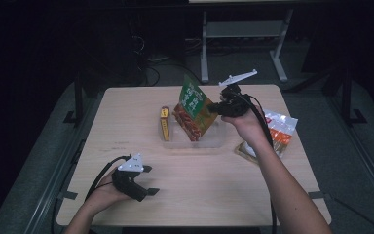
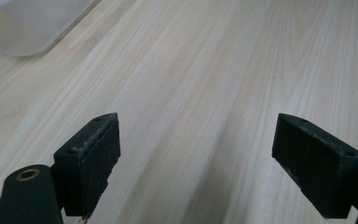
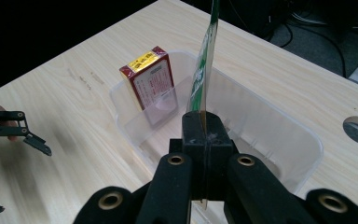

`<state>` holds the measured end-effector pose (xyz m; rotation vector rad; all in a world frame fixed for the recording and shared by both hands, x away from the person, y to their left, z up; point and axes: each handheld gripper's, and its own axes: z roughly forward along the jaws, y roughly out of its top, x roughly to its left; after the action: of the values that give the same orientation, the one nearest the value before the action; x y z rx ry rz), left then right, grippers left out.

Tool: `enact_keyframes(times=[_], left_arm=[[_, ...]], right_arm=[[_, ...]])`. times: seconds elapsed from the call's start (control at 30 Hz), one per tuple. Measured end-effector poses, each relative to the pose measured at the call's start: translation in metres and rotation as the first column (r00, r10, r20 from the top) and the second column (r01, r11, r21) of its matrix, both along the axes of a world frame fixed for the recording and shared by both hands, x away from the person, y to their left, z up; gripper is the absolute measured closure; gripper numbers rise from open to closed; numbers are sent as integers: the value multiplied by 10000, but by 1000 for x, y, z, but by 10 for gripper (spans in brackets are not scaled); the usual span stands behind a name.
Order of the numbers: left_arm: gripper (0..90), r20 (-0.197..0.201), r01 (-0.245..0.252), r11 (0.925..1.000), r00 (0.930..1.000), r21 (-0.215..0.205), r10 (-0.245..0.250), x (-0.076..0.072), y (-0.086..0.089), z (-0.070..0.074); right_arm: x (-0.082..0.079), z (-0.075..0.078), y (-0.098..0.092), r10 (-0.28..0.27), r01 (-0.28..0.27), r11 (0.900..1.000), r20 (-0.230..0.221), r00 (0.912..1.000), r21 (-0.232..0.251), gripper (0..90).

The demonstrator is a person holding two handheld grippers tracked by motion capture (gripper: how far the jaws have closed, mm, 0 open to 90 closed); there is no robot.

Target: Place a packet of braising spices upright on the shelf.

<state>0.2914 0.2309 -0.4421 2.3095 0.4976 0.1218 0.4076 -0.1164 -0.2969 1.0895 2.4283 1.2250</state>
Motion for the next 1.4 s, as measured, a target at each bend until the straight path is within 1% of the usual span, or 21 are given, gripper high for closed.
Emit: enact_keyframes(times=[0.03,0.1,0.13,0.2,0.4,0.67,0.77,0.8,0.9,1.0,1.13,1.2,1.3,1.37,1.4], left_arm=[[148,1,-9,10000,10000,-3,9,0,0,0],[148,-8,-26,10000,10000,-40,26,0,0,0],[148,-20,-30,10000,10000,-39,30,0,1,0],[148,-22,-21,10000,10000,-55,21,0,1,0],[148,10,-23,10000,10000,-54,23,1,2,0],[148,10,-29,9999,10000,-106,29,0,2,0],[148,28,-20,9999,10000,-111,20,0,2,0],[148,53,44,10000,10000,-27,-44,1,2,0],[148,11,43,10000,10000,-23,-43,1,1,0],[148,0,8,10000,10000,-90,-8,0,1,0],[148,-1,19,10000,10000,-57,-19,0,1,-1],[148,-15,29,10000,10000,-31,-29,0,0,-1],[148,-4,43,10000,10000,-25,-43,0,0,-1],[148,0,17,10000,10000,-71,-17,0,0,0],[148,-1,11,10000,10000,-83,-11,0,0,0]], right_arm=[[0,1,1,-2,2,10000,40,10000,32,899],[1,3,4,29,-28,10000,217,9998,-75,900],[2,4,5,37,-35,9999,192,9998,-111,900],[3,7,9,57,-53,9999,286,9996,-141,900],[9,12,22,222,-212,9993,321,9992,-316,900],[17,16,36,363,-350,9987,360,9987,-367,900],[18,16,39,411,-400,9987,339,9986,-319,900],[18,16,39,455,-443,9984,325,9984,-340,899],[20,15,40,457,-449,9987,314,9985,-253,899],[24,14,38,339,-335,9993,259,9991,-183,896],[29,12,33,176,-175,9998,255,9995,-49,889],[30,11,31,50,-51,10000,270,9996,12,872],[31,10,29,44,-45,10000,286,9996,41,827],[30,10,30,60,-63,9999,316,9995,101,777],[29,10,30,143,-144,9999,329,9994,42,739]])
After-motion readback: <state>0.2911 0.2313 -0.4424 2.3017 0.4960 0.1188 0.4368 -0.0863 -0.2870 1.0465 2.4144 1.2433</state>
